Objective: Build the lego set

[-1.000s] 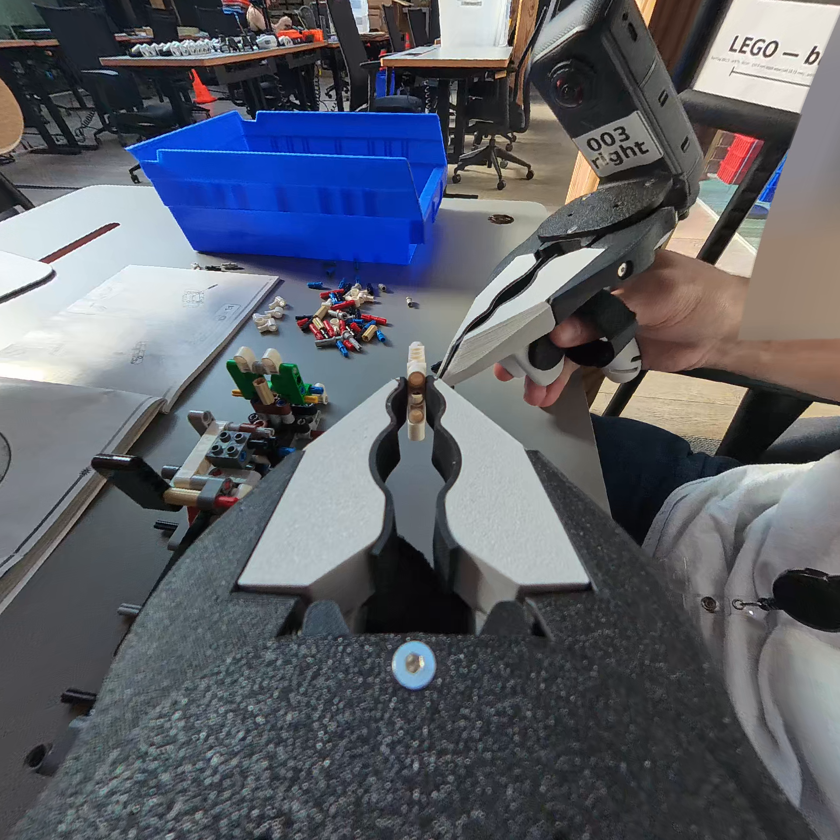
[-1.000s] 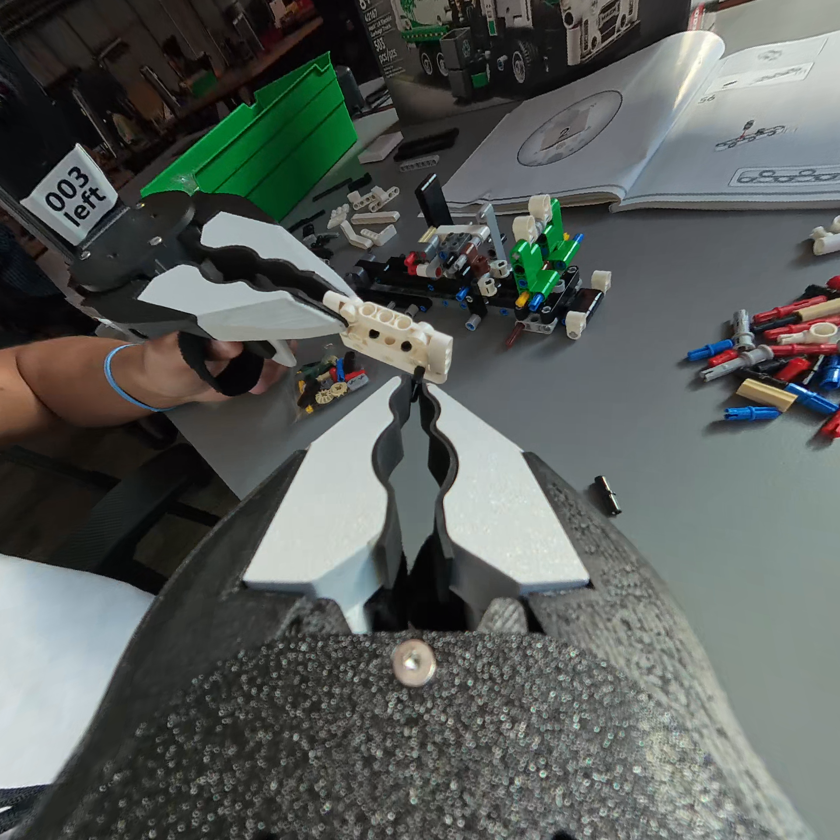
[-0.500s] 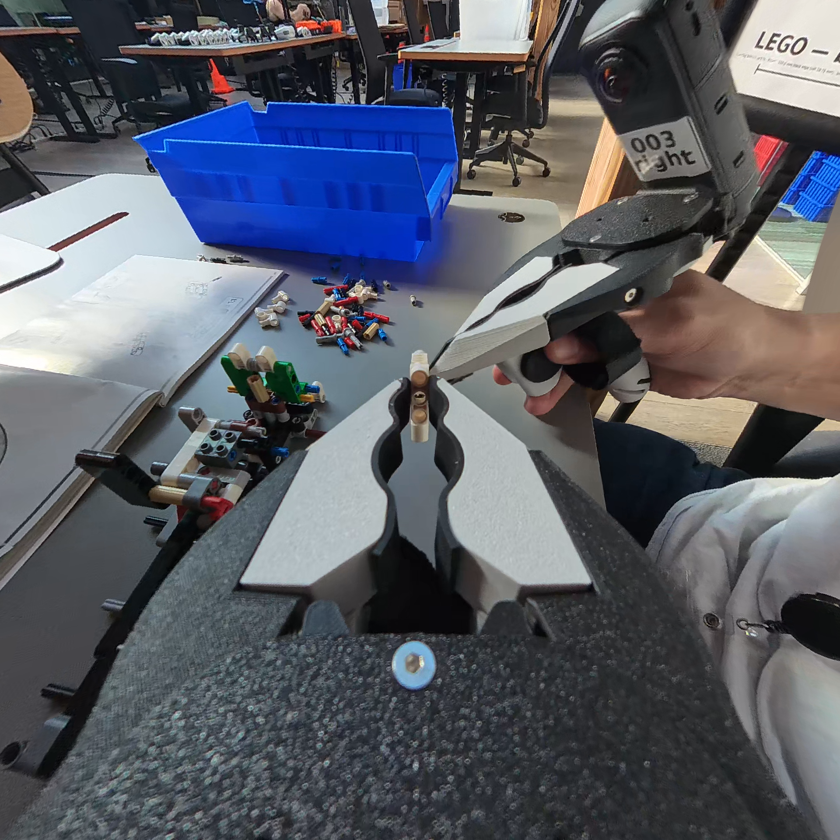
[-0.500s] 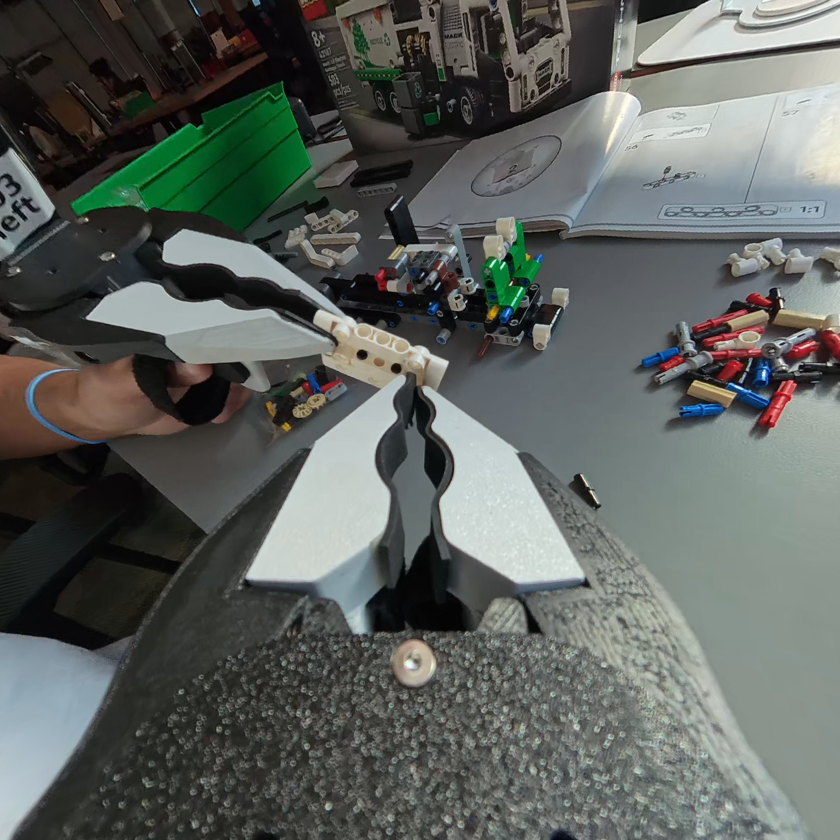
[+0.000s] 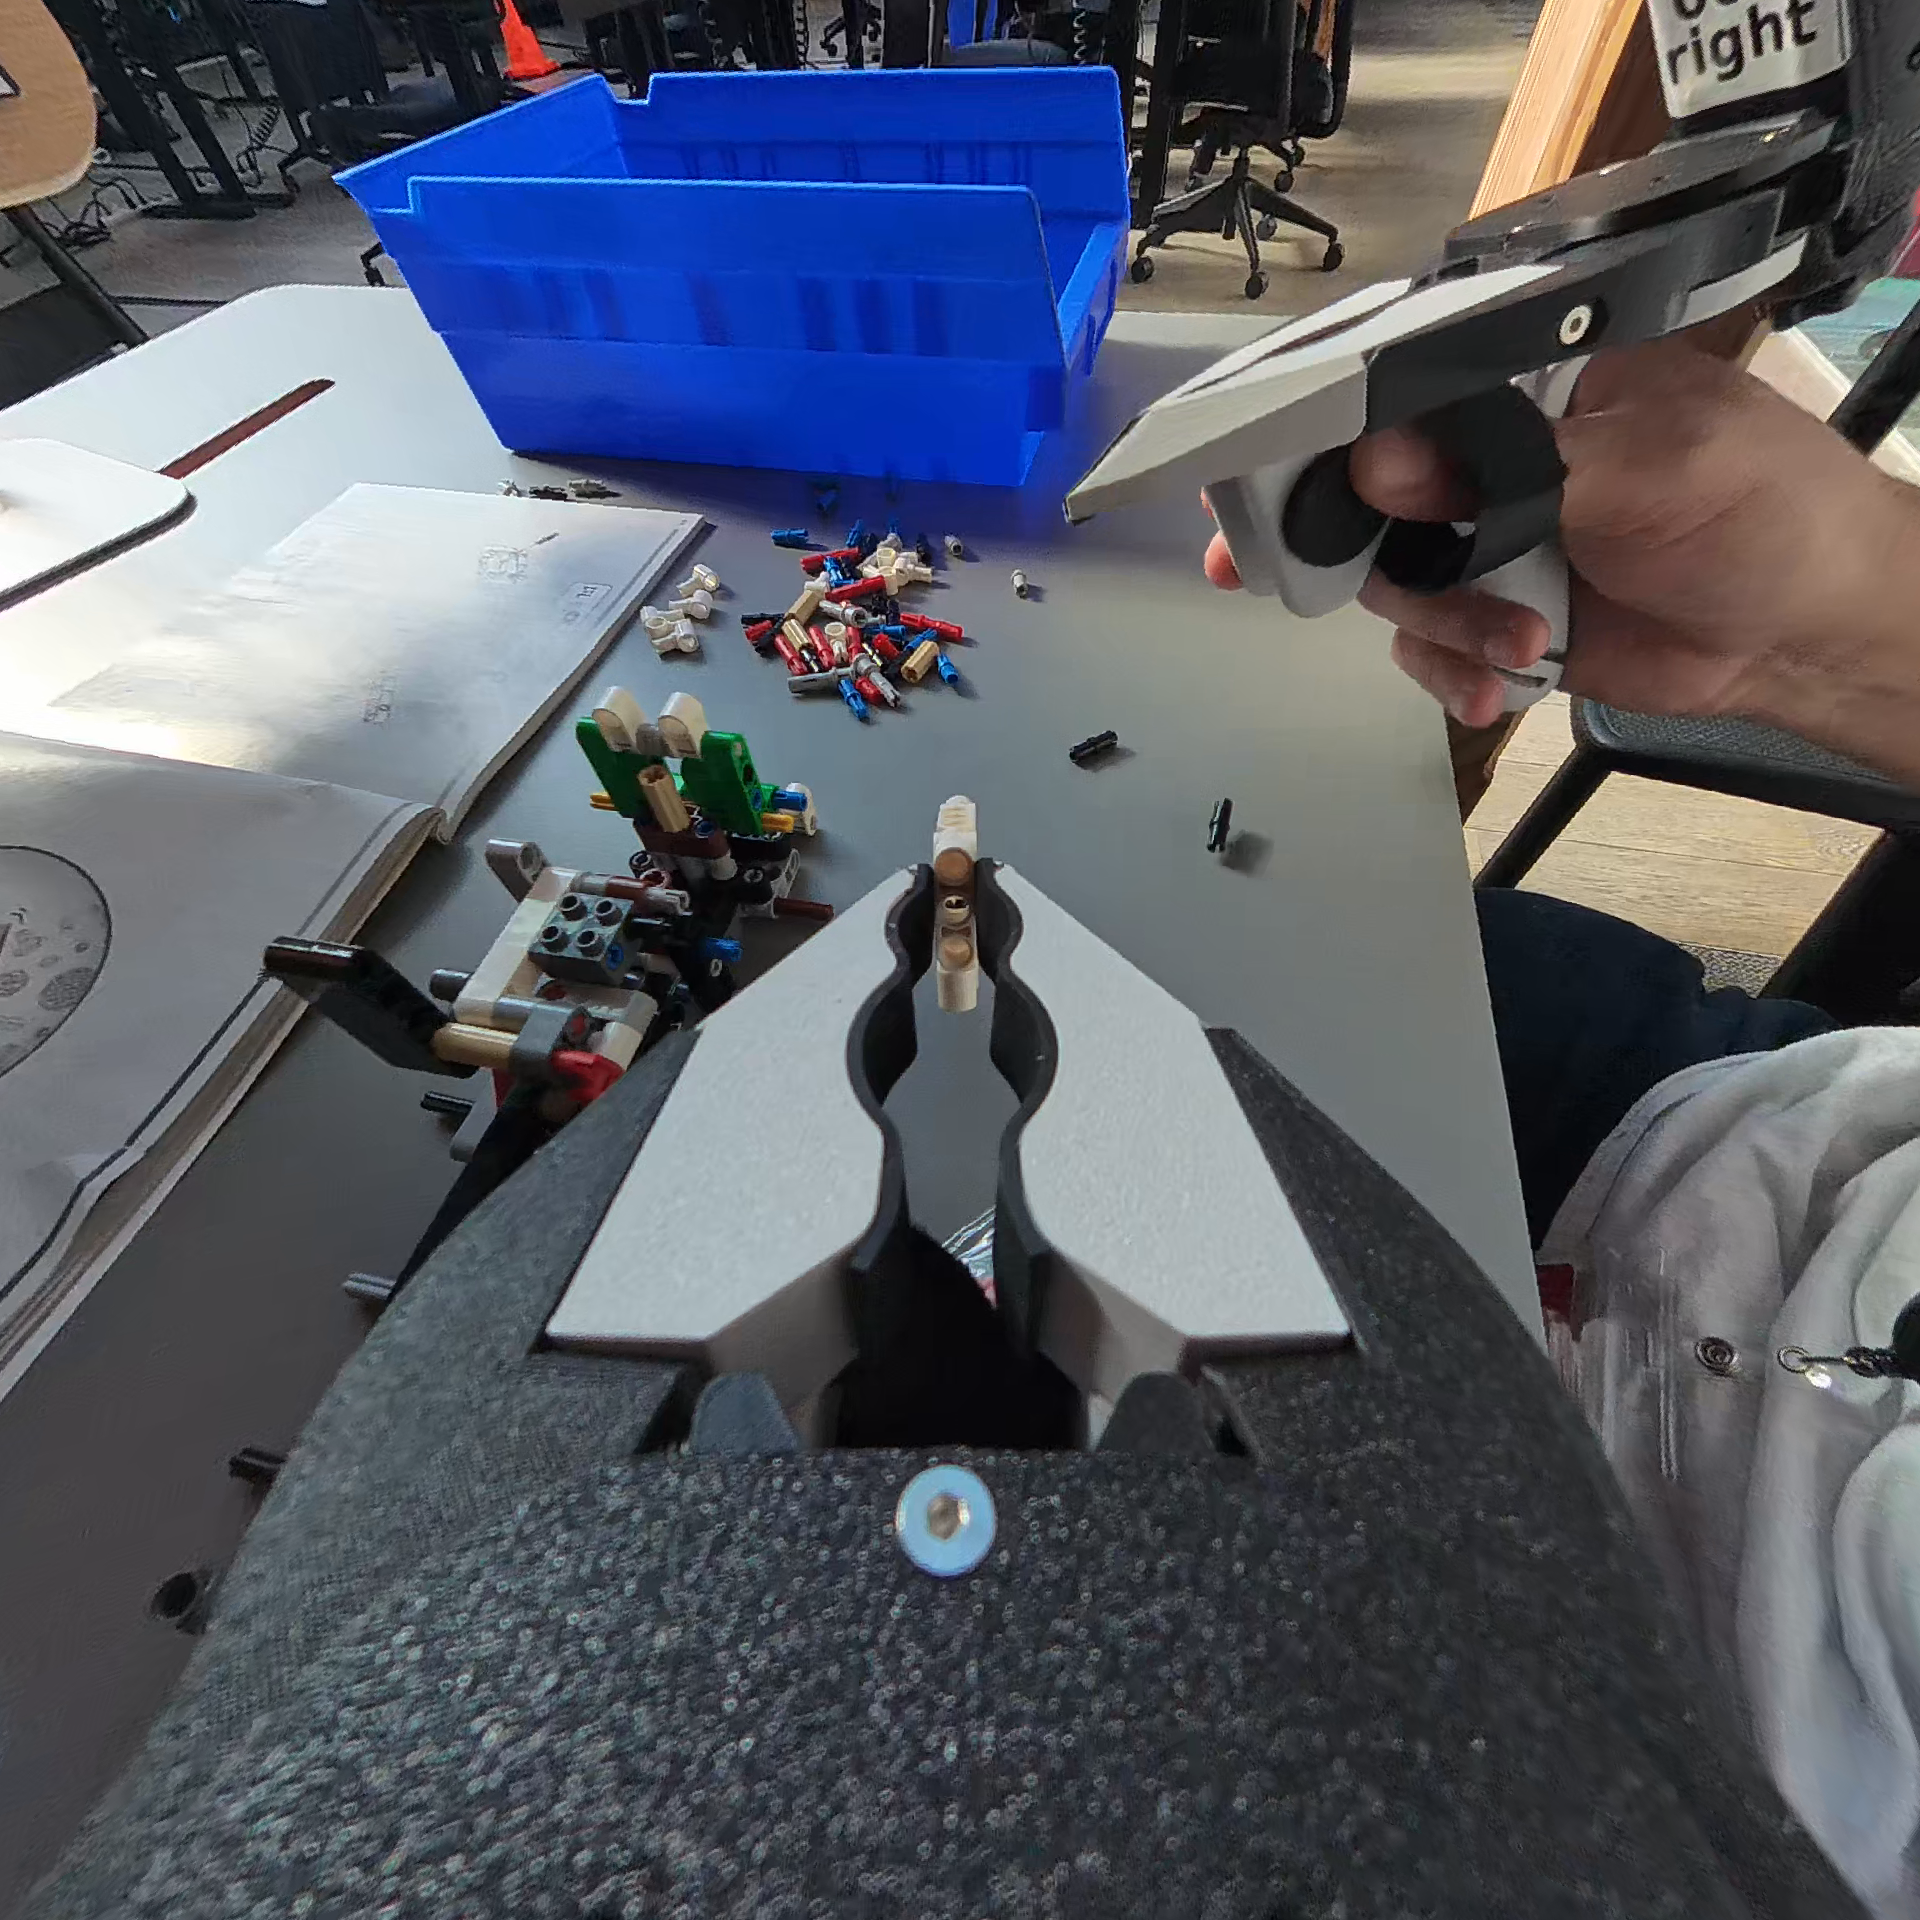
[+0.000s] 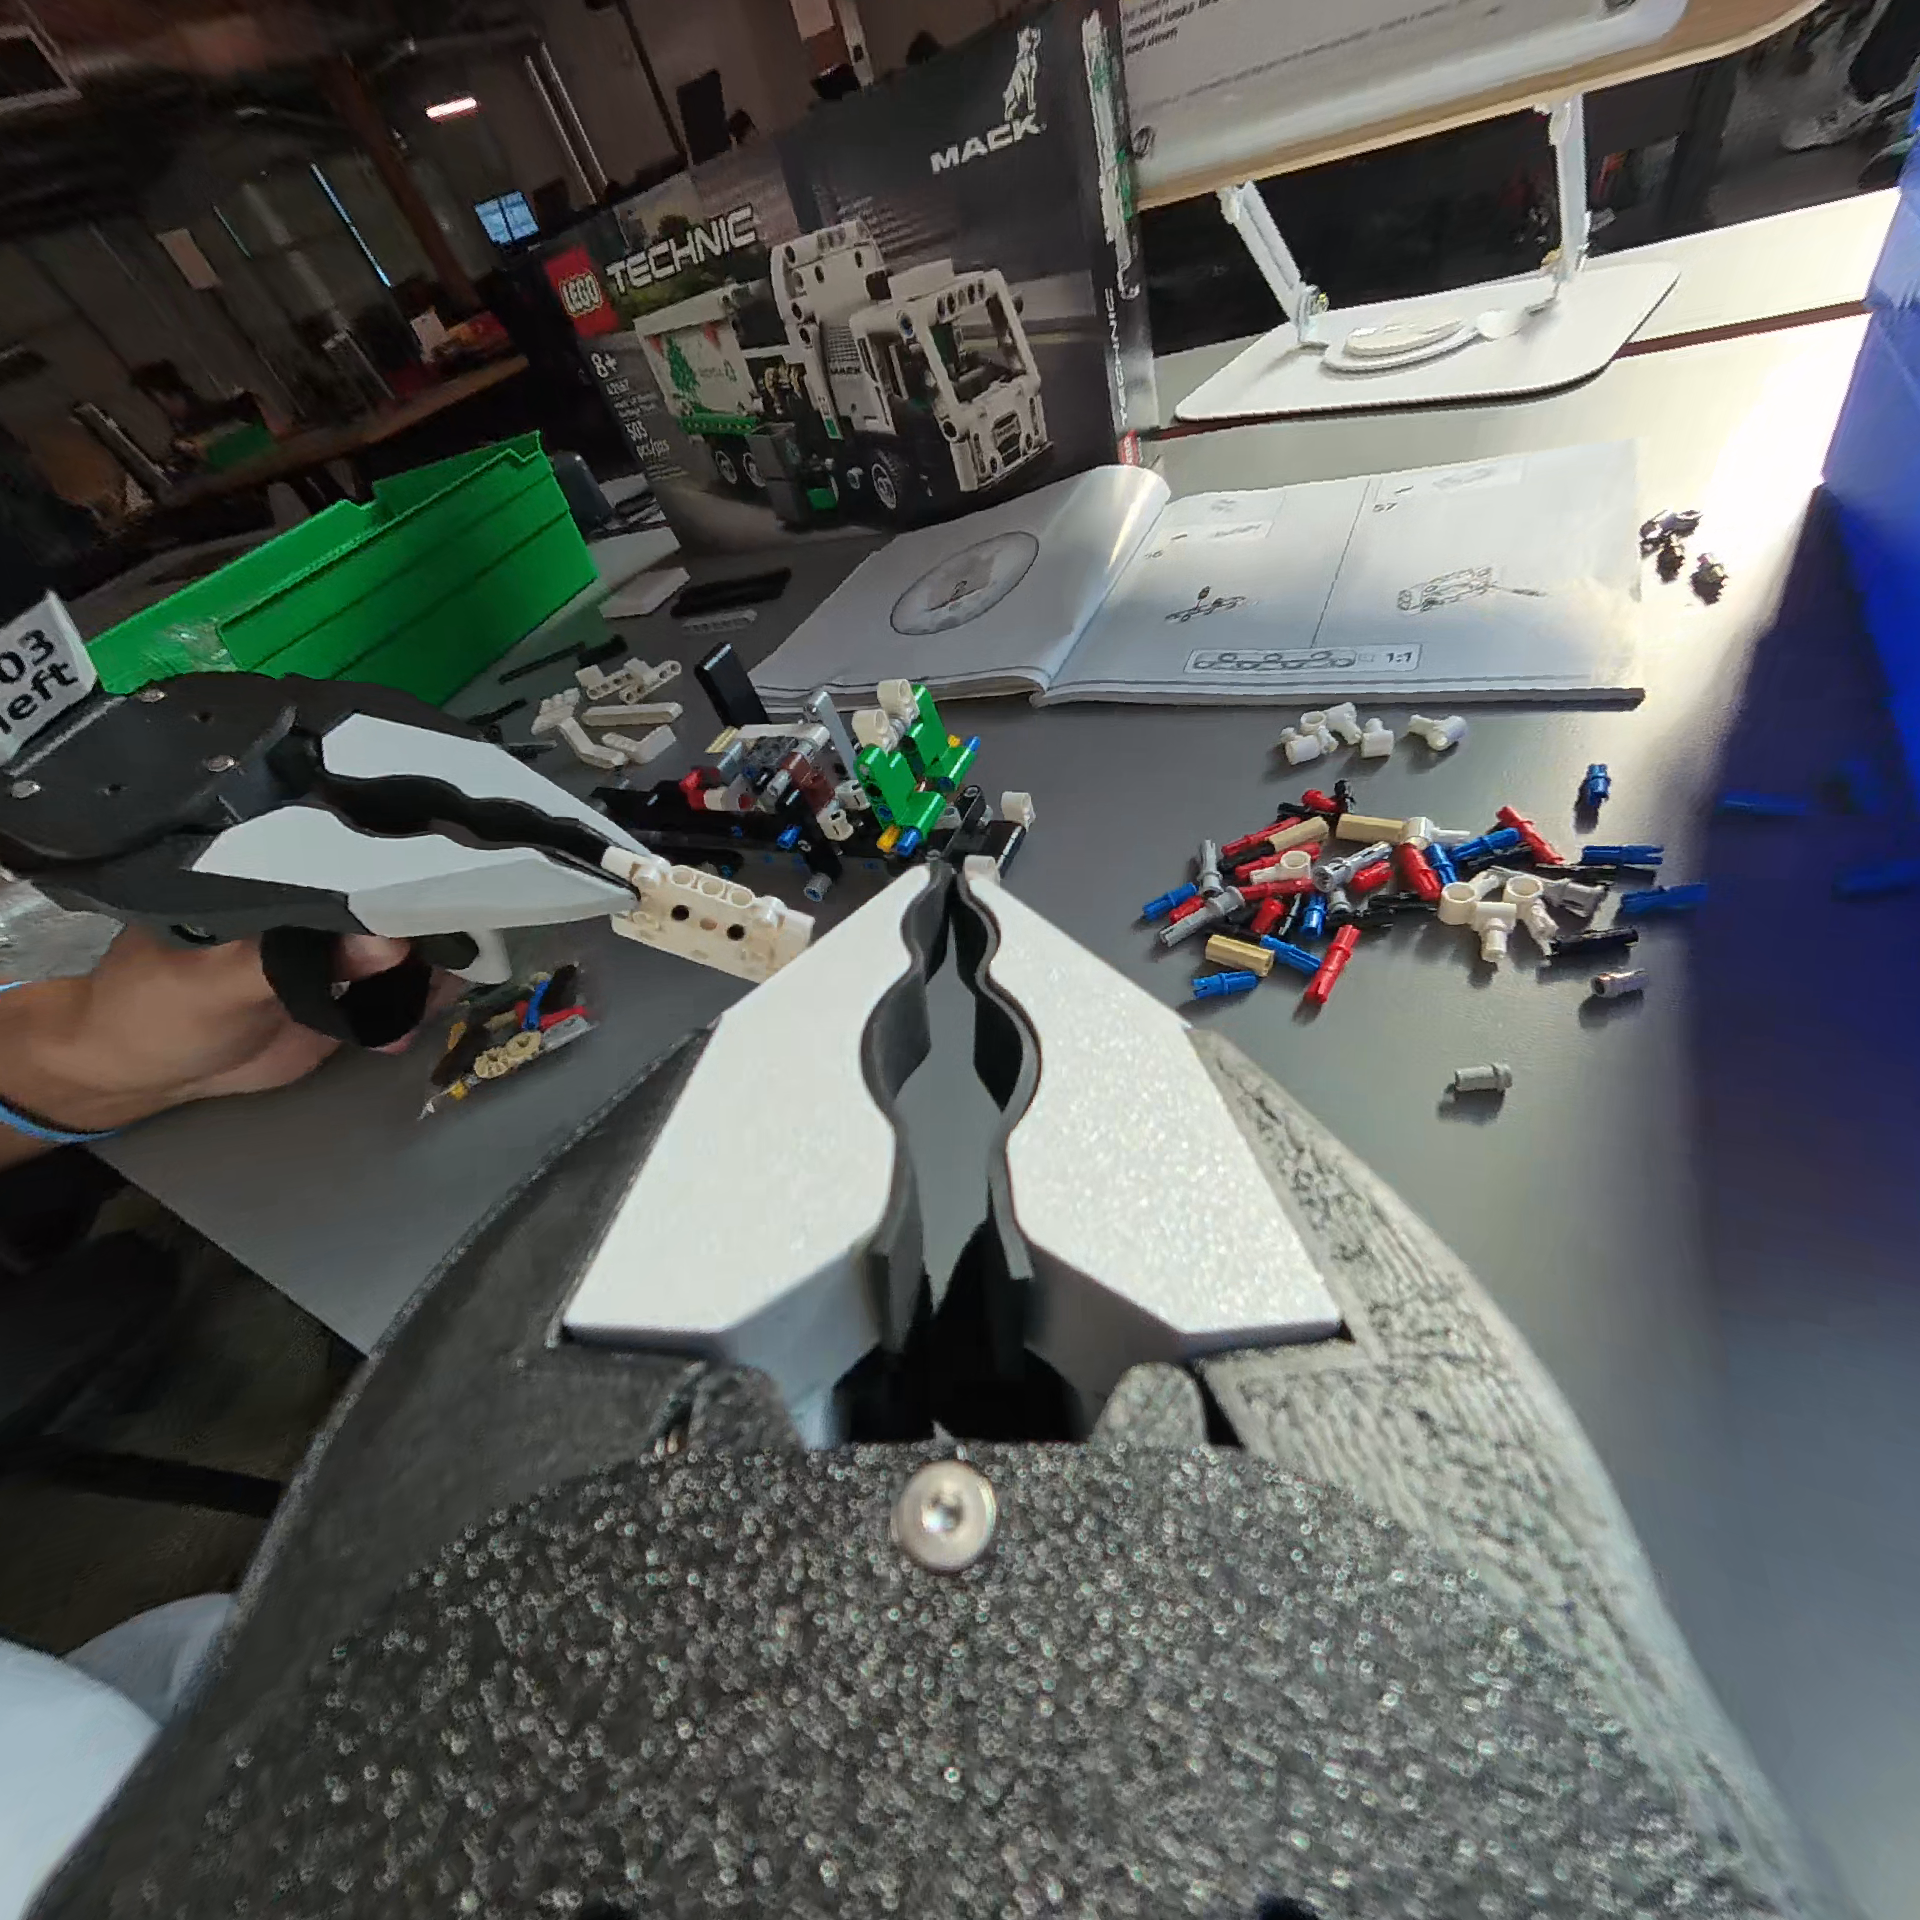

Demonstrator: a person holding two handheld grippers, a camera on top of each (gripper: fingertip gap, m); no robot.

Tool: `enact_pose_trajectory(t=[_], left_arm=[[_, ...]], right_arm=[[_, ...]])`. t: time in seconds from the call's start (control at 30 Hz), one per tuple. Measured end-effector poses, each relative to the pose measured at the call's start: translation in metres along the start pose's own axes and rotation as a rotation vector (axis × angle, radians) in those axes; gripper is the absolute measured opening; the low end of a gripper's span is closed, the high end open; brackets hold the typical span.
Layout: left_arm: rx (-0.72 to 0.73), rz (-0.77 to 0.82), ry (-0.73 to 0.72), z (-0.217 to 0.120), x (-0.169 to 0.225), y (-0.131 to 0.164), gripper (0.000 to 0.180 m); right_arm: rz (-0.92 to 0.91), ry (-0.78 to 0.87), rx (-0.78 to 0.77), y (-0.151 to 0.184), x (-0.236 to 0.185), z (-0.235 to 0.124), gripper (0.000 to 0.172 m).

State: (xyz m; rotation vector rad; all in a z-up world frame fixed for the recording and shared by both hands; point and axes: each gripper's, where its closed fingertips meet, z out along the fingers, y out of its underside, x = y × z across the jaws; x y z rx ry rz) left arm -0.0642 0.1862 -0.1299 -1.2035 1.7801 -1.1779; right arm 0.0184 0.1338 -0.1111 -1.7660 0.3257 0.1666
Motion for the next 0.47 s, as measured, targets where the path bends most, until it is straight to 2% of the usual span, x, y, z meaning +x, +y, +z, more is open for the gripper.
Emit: enact_pose_trajectory(t=[0.07, 0.13, 0.2, 0.23, 0.3, 0.33, 0.47], left_arm=[[0.002, 0.012, -0.003, -0.001, 0.000, 0.000, 0.005], [0.010, 0.021, -0.011, -0.003, -0.001, -0.001, 0.005], [0.015, 0.019, -0.008, -0.004, -0.002, -0.002, 0.005], [0.017, 0.015, -0.005, -0.004, -0.002, -0.002, 0.005], [0.021, 0.005, 0.008, -0.004, -0.001, -0.003, 0.005], [0.022, 0.000, 0.016, -0.004, 0.000, -0.002, 0.005], [0.028, 0.003, 0.027, -0.004, 0.003, -0.004, 0.005]], right_arm=[[-0.051, -0.015, -0.047, 0.006, 0.002, -0.004, 0.000], [-0.094, -0.091, -0.128, 0.019, -0.011, -0.010, 0.012], [-0.204, -0.177, -0.294, 0.049, -0.028, -0.021, 0.017], [-0.282, -0.166, -0.339, 0.061, -0.028, -0.026, 0.020], [-0.450, -0.163, -0.363, 0.077, -0.027, -0.036, 0.022], [-0.500, -0.112, -0.351, 0.077, -0.018, -0.037, 0.021], [-0.509, -0.246, -0.401, 0.092, -0.033, -0.036, 0.024]])
